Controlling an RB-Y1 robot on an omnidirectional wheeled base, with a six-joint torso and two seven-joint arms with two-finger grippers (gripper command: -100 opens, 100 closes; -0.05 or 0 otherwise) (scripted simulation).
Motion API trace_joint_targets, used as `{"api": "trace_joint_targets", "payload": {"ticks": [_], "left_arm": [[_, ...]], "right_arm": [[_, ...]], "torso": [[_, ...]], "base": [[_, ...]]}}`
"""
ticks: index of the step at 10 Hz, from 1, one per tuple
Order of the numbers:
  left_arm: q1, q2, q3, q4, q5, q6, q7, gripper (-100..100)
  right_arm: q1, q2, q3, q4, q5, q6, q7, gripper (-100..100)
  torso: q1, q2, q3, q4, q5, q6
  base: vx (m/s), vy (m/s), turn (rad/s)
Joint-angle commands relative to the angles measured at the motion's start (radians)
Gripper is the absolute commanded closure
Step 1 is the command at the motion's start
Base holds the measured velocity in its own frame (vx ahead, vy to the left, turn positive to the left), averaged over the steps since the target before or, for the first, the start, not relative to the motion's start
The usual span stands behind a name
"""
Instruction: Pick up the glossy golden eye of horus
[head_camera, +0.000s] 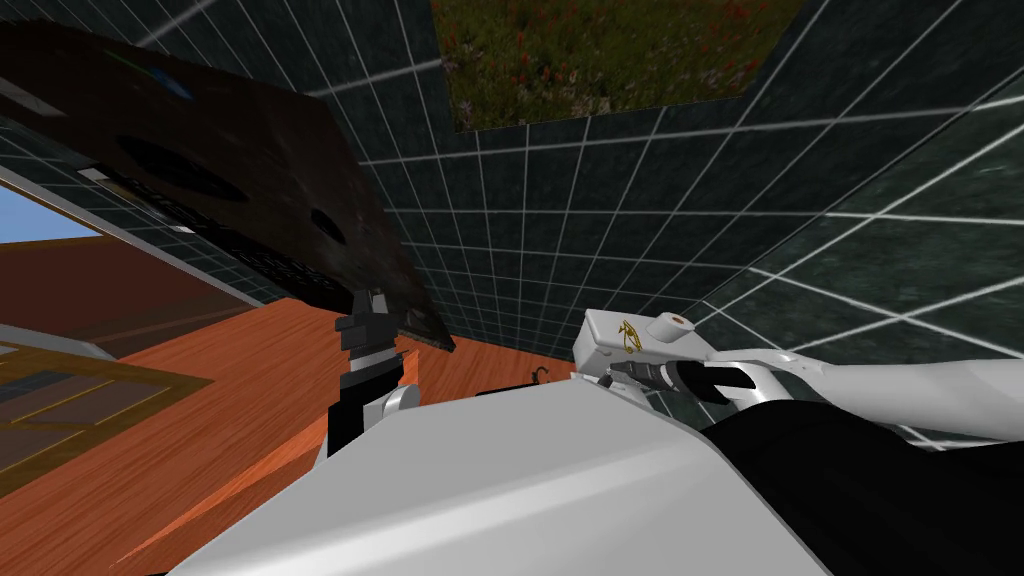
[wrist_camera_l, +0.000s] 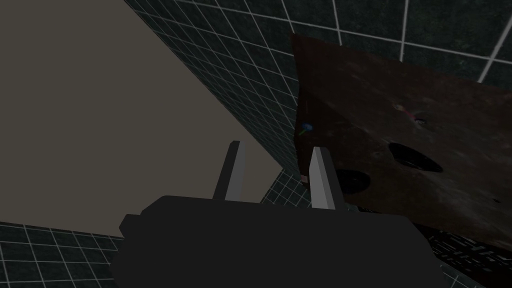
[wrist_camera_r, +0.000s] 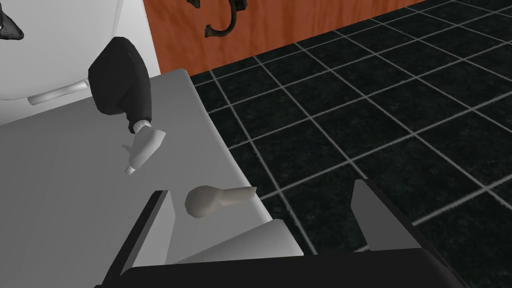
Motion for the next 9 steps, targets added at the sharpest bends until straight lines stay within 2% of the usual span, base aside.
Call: {"api": "trace_joint_targets", "payload": {"ticks": [1,2,3,5,6,7,8,9], "left_arm": [[0.0,0.0,0.0,0.0,0.0,0.0,0.0,0],[0.0,0.0,0.0,0.0,0.0,0.0,0.0,0],[0.0,0.0,0.0,0.0,0.0,0.0,0.0,0],[0.0,0.0,0.0,0.0,0.0,0.0,0.0,0],[0.0,0.0,0.0,0.0,0.0,0.0,0.0,0],[0.0,0.0,0.0,0.0,0.0,0.0,0.0,0],[0.0,0.0,0.0,0.0,0.0,0.0,0.0,0],[0.0,0.0,0.0,0.0,0.0,0.0,0.0,0]], "right_arm": [[-0.002,-0.05,0.008,0.032,-0.004,-0.005,-0.011,-100],[-0.002,-0.059,0.008,0.032,0.0,-0.005,-0.011,-100],[-0.003,-0.098,0.011,0.052,-0.006,0.001,-0.016,-100],[-0.003,-0.098,0.011,0.052,-0.021,0.001,-0.006,-100],[-0.003,-0.098,0.011,0.052,-0.006,0.001,-0.016,-100],[-0.005,-0.134,0.013,0.07,-0.007,0.007,-0.02,-100],[-0.005,-0.134,0.013,0.07,-0.011,0.007,-0.02,-100],[-0.006,-0.164,0.014,0.086,-0.007,0.012,-0.024,-100]], "torso": [[0.0,0.0,0.0,0.0,0.0,0.0],[0.0,0.0,0.0,0.0,0.0,-0.001],[0.0,0.0,0.0,0.0,0.0,0.0],[0.001,0.0,0.0,0.0,0.0,0.0],[0.001,0.001,0.001,0.0,0.0,0.0],[0.001,0.002,0.001,0.001,0.0,0.0],[0.001,0.001,0.001,0.0,0.001,0.0],[0.001,0.001,0.001,0.0,0.0,0.0]], "base": [[0.034,-0.014,0.108],[0.032,-0.016,0.059],[0.038,-0.014,0.089],[0.023,-0.01,0.023],[0.0,-0.002,-0.011],[0.017,-0.007,0.095],[0.025,-0.014,0.059],[0.033,-0.011,0.07]]}}
